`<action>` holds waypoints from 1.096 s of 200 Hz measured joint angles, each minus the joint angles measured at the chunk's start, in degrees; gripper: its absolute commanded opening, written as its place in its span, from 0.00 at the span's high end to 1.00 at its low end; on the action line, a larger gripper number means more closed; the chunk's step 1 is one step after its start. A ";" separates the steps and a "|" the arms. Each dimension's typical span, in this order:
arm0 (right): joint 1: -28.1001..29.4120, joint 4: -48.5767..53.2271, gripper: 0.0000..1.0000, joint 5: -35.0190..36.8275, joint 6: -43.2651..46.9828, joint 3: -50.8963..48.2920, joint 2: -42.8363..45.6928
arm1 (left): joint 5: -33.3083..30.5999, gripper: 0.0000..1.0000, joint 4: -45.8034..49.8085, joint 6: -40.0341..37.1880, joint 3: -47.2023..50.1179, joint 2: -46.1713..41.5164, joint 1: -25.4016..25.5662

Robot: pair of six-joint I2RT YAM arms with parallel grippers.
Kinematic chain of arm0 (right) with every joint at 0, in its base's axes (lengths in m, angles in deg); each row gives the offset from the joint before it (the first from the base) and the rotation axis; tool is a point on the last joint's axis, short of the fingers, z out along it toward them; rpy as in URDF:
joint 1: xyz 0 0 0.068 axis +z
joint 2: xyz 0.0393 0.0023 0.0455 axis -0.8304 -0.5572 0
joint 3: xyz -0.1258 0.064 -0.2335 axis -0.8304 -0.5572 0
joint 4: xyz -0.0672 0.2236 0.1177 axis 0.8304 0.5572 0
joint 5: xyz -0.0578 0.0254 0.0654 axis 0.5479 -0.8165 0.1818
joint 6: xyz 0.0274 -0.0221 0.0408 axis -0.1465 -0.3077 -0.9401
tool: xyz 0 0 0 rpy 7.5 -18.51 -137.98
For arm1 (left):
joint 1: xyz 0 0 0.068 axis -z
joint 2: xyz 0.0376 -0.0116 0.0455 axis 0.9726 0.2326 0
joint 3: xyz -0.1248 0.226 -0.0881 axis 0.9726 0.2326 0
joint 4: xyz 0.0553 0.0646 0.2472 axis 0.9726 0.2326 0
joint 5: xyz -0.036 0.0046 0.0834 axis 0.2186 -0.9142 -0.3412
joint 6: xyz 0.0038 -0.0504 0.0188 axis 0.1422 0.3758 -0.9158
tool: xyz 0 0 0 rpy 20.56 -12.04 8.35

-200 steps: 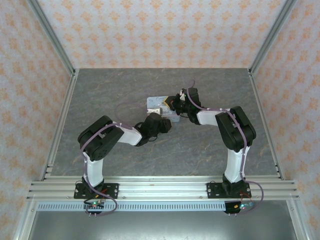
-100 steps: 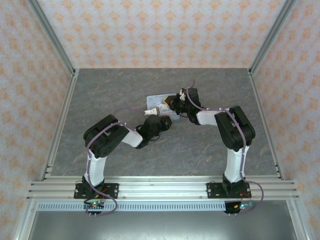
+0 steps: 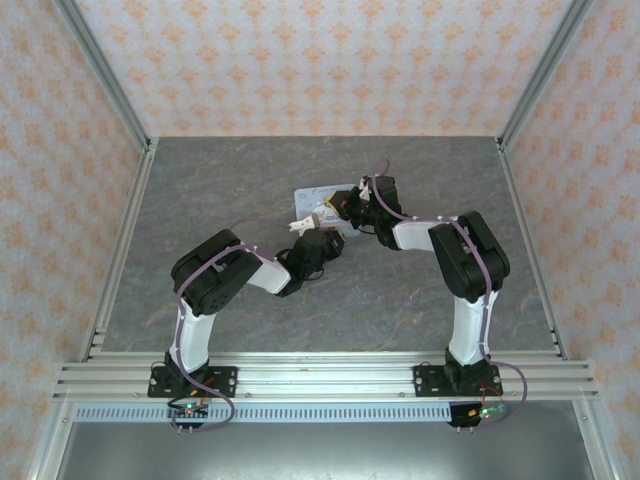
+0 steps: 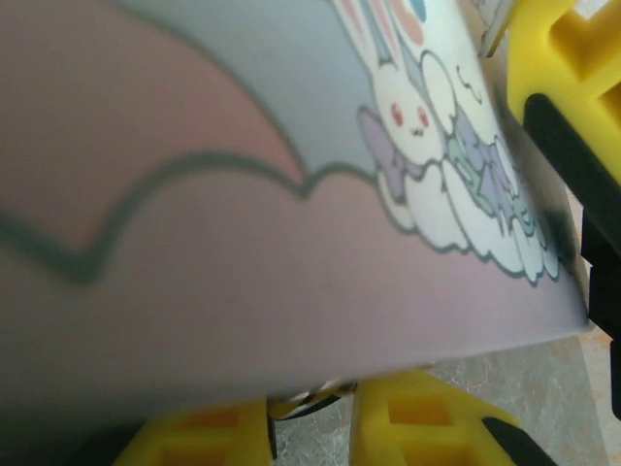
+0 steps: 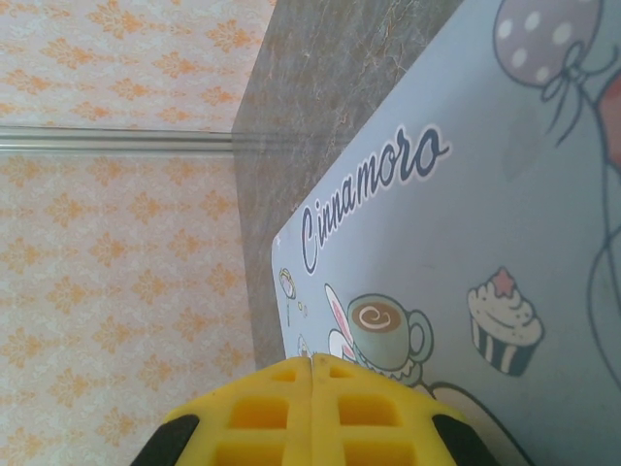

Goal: Unlock the padlock with the key

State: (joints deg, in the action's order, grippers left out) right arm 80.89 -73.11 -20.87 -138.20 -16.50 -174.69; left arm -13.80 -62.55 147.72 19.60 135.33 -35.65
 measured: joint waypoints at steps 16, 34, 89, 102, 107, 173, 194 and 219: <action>0.11 -0.28 1.00 0.02 0.02 0.00 -0.22 | 0.09 0.84 -0.68 0.79 0.02 0.09 0.33; 0.13 -0.46 1.00 0.00 0.02 0.00 -0.26 | 0.04 0.73 -1.01 1.77 0.11 0.09 0.37; 0.20 -0.52 1.00 0.02 0.02 0.00 -0.31 | -0.37 0.64 -2.08 3.82 0.33 0.15 0.39; 0.20 -0.79 1.00 0.00 0.02 0.00 -0.44 | -0.83 0.64 -2.21 4.42 0.28 0.22 0.57; 0.22 -0.92 1.00 0.00 0.02 0.00 -0.48 | -1.14 0.64 -2.32 4.68 0.28 0.33 0.68; 0.24 -2.10 1.00 -0.02 -0.20 0.00 -0.85 | -3.85 0.70 -1.75 6.80 -2.89 2.58 0.74; 0.35 -2.73 1.00 0.02 -0.17 0.00 -1.05 | -4.74 0.81 -1.31 7.08 -3.52 3.19 0.76; 0.35 -3.30 1.00 0.00 -0.20 0.00 -1.25 | -5.73 0.93 -1.62 7.52 -4.26 3.80 0.74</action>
State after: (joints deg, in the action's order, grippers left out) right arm 81.24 -76.41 -20.87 -138.40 -16.50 -175.93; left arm -19.52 -64.17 155.24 15.34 139.13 -34.90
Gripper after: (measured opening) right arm 0.041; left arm 0.134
